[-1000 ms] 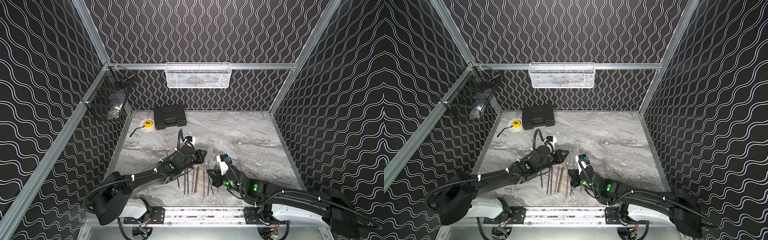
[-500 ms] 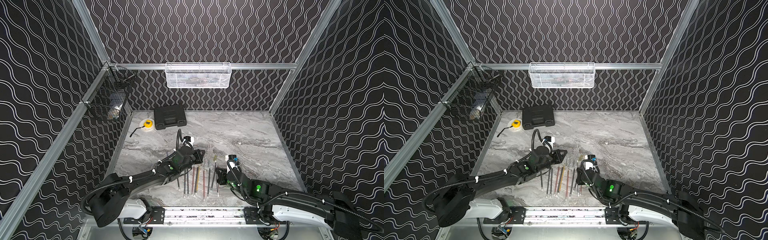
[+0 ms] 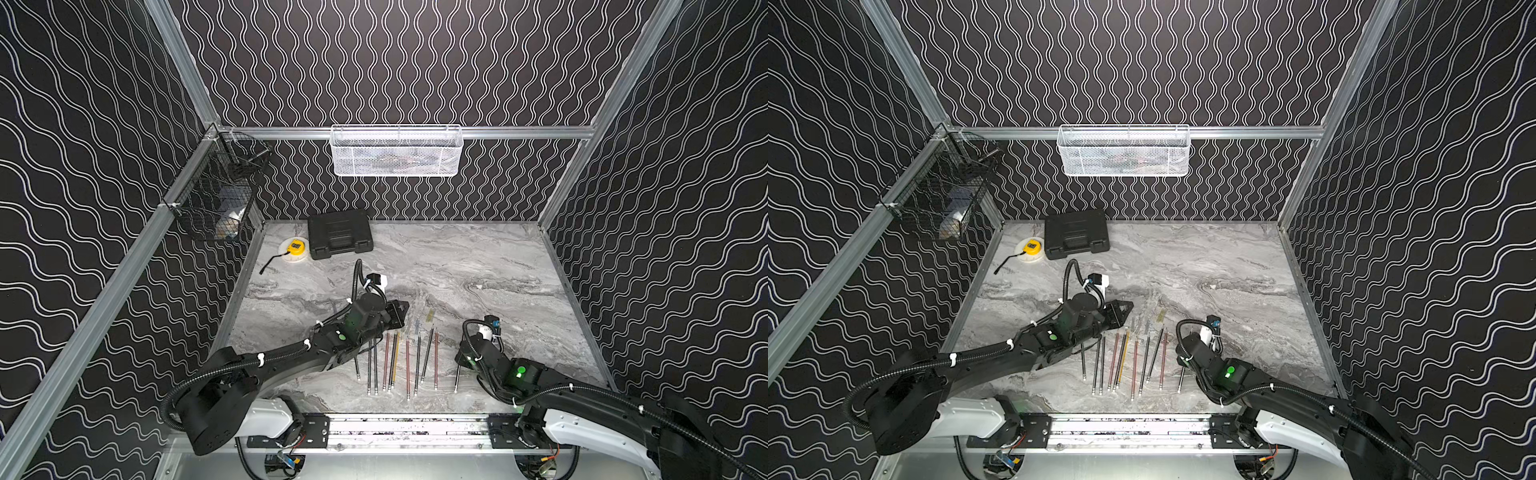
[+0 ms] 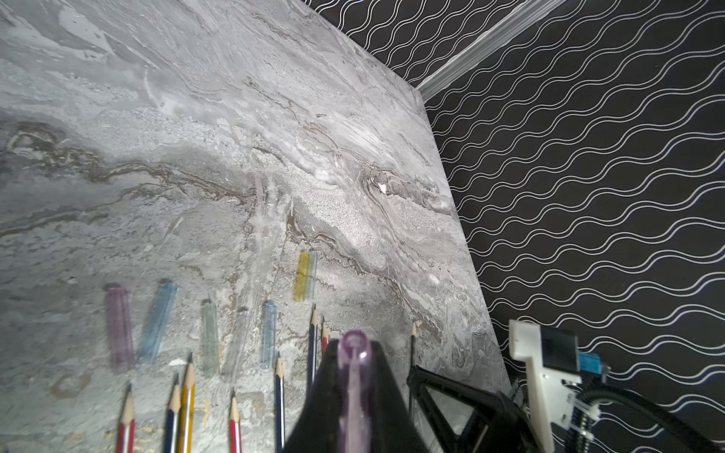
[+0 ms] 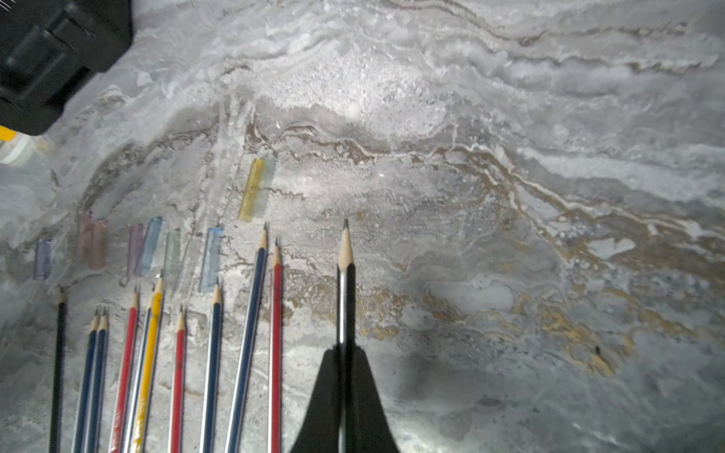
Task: Remove the protective cover of the pencils
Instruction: Place the pencil at the center of the board.
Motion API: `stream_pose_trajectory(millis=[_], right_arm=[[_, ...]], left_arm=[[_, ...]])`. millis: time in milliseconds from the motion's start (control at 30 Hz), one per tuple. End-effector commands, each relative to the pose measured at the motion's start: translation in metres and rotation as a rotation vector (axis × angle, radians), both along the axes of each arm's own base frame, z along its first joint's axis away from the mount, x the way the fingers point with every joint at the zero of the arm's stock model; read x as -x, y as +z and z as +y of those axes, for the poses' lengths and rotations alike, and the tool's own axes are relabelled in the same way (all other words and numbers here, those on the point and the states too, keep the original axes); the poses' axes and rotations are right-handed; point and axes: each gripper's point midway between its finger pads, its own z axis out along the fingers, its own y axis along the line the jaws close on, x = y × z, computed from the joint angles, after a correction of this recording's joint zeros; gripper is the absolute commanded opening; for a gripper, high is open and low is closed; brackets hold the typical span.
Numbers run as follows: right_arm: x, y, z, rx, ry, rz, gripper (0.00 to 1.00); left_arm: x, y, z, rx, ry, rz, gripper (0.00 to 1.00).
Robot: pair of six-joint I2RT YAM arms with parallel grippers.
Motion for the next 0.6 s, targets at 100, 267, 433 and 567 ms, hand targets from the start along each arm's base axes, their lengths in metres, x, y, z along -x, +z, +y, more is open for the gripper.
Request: stream_pose_trajectory(millis=[100,267,433,567], right_arm=[[0.002,-0.016,0.007,-0.022,0.003,0.049,0.00],[0.001,-0.019,0.010,-0.013,0.007,0.061,0.00],[0.001,-0.025,0.011,-0.007,0.008,0.075,0.00],[0.000,-0.025,0.011,-0.007,0.009,0.077,0.00]], left_arm=[[-0.003,0.003,-0.001,0.004,0.005,-0.016,0.10],[-0.003,0.001,-0.002,0.003,0.002,-0.011,0.09],[-0.004,0.000,-0.003,0.003,-0.001,-0.010,0.09],[-0.003,0.000,-0.003,0.002,-0.002,-0.009,0.09]])
